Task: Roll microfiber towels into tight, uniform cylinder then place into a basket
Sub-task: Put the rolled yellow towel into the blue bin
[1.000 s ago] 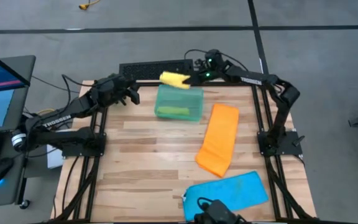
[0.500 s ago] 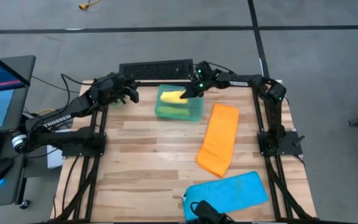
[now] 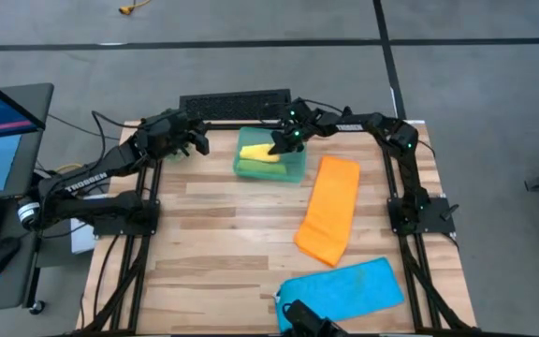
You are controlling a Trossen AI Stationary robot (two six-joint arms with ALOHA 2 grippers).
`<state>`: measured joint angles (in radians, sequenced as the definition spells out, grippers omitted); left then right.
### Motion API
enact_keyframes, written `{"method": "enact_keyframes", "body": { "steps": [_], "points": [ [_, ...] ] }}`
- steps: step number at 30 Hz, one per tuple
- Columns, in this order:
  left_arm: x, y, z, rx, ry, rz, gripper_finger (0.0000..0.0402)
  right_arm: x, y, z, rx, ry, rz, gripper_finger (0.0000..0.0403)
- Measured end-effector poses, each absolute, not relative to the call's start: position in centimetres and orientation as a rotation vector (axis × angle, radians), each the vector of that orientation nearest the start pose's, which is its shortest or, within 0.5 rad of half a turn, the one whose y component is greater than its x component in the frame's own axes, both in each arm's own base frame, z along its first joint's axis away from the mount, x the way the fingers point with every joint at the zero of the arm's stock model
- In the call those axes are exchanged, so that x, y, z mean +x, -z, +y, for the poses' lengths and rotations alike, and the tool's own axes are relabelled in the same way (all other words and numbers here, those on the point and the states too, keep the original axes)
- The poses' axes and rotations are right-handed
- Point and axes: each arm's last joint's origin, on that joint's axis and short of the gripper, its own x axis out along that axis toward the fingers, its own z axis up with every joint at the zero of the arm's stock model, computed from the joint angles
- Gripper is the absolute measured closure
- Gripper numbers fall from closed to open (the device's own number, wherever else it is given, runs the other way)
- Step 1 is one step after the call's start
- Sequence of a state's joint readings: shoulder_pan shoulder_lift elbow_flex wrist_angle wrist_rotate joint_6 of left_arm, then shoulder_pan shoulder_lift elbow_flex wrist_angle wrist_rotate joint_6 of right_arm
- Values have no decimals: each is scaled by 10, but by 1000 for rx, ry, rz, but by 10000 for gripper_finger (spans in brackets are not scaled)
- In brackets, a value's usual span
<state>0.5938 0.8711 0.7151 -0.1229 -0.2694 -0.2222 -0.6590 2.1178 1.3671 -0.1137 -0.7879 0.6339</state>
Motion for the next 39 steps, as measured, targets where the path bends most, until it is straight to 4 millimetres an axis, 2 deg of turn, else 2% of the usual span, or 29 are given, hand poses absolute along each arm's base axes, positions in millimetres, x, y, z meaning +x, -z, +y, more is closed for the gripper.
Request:
{"method": "enact_keyframes", "body": {
  "steps": [4, 14, 23, 26, 32, 39],
  "points": [
    [156, -300, 115, -254, -886, 187, 244, 357, -144, -254, 1206, 131, 686, 370],
    [156, -300, 115, -256, -886, 186, 244, 358, -146, -254, 1180, 128, 692, 319],
    [156, -300, 115, -262, -886, 183, 244, 357, -147, -257, 1188, 133, 679, 213],
    [156, -300, 114, -262, -886, 183, 244, 354, -147, -261, 1222, 151, 665, 189],
    [156, -300, 115, -261, -886, 183, 244, 349, -152, -267, 1253, 175, 649, 179],
    [156, -300, 115, -260, -888, 184, 244, 347, -161, -263, 1271, 184, 651, 193]
  ]
}}
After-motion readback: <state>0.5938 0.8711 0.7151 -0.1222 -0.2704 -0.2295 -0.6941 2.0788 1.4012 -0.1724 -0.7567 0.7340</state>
